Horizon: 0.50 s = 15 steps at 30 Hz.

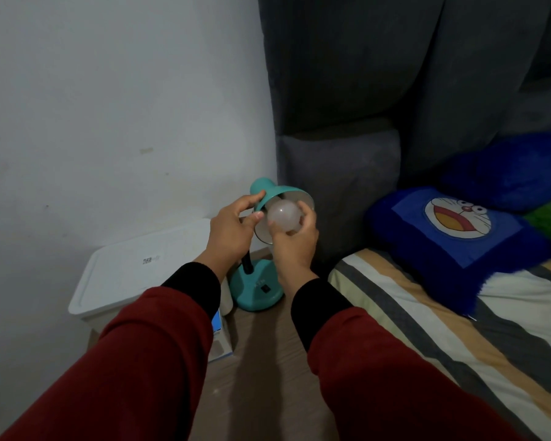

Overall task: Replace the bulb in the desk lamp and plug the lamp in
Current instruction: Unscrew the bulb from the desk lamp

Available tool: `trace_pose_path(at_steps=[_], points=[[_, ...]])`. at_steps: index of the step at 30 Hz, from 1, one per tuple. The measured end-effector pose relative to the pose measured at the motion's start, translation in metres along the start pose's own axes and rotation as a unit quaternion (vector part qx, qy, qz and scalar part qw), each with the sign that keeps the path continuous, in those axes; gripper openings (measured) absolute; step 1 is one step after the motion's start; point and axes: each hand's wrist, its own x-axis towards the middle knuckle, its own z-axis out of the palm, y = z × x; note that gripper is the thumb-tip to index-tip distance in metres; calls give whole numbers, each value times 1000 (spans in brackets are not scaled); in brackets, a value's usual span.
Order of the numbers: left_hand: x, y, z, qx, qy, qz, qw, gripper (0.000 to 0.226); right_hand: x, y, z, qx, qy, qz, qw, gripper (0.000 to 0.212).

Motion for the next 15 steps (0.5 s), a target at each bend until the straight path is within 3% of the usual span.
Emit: trace_pose_path(at_steps=[3, 6, 10, 15], points=[[0, -1, 1, 4, 1, 4, 1000, 40, -2, 3, 3, 48, 14, 52, 997, 67], [2, -3, 0, 4, 3, 5, 1000, 40, -1, 4, 3, 12, 2, 23, 1000, 57], [4, -3, 0, 11, -3, 6, 1000, 39, -1, 2, 4, 41, 4, 35, 999, 76], [3, -3, 1, 11, 2, 5, 1000, 39, 5, 1, 0, 10, -3, 16, 1000, 61]])
